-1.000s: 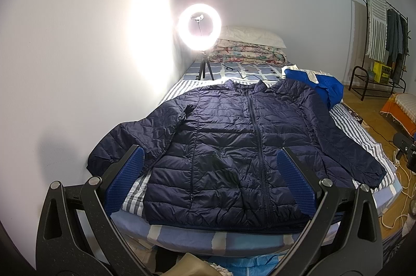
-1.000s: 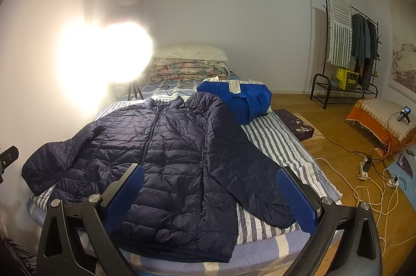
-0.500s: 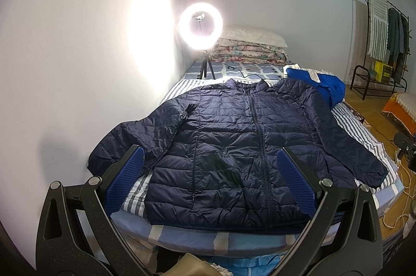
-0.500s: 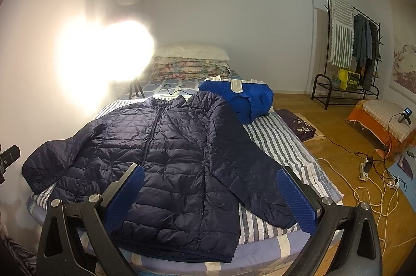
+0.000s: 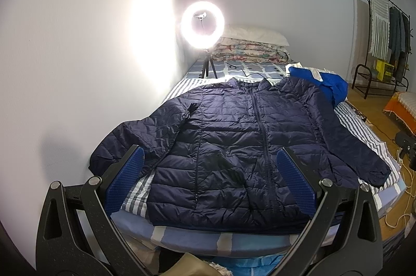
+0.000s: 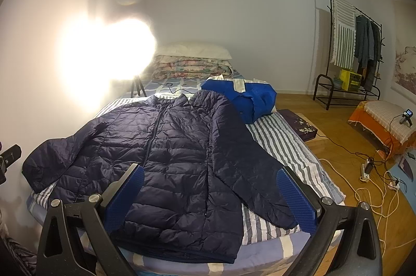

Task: Fold large clothes

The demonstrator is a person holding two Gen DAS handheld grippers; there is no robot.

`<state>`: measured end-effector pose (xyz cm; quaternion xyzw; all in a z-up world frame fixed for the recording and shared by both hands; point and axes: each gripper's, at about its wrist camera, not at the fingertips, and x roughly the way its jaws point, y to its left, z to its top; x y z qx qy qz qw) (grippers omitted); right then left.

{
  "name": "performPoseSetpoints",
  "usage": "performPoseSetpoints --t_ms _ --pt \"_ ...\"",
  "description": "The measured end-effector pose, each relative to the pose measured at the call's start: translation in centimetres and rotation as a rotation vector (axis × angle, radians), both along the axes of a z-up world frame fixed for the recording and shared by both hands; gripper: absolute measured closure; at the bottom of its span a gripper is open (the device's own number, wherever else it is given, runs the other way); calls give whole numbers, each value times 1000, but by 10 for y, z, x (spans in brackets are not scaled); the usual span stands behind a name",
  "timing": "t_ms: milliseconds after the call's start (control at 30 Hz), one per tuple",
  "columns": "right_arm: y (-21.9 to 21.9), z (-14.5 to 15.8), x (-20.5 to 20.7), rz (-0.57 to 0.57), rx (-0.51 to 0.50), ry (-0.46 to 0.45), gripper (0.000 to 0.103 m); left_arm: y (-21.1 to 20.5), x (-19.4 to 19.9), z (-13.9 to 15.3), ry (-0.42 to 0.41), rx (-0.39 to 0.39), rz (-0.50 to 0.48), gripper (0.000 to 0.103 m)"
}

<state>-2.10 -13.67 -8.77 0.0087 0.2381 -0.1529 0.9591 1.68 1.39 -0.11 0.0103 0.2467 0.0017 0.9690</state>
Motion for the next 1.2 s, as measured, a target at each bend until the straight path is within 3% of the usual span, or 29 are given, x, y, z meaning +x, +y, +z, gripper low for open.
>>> performPoseSetpoints --t_ms 433,567,833,933,1100,1200 --pt "6 -3 13 22 -7 18 0 3 5 -10 17 0 5 0" --pt "12 -4 21 44 -11 20 0 9 14 -17 56 -20 -11 0" --pt "41 -3 55 162 -43 26 0 29 22 -37 95 5 -7 1" --pt "54 -8 74 266 -24 36 2 44 22 -44 106 -3 17 9" --pt "73 -20 114 374 33 109 19 72 17 -57 137 -28 56 26" --pt "93 -26 133 460 51 137 20 88 6 -64 145 -36 79 36"
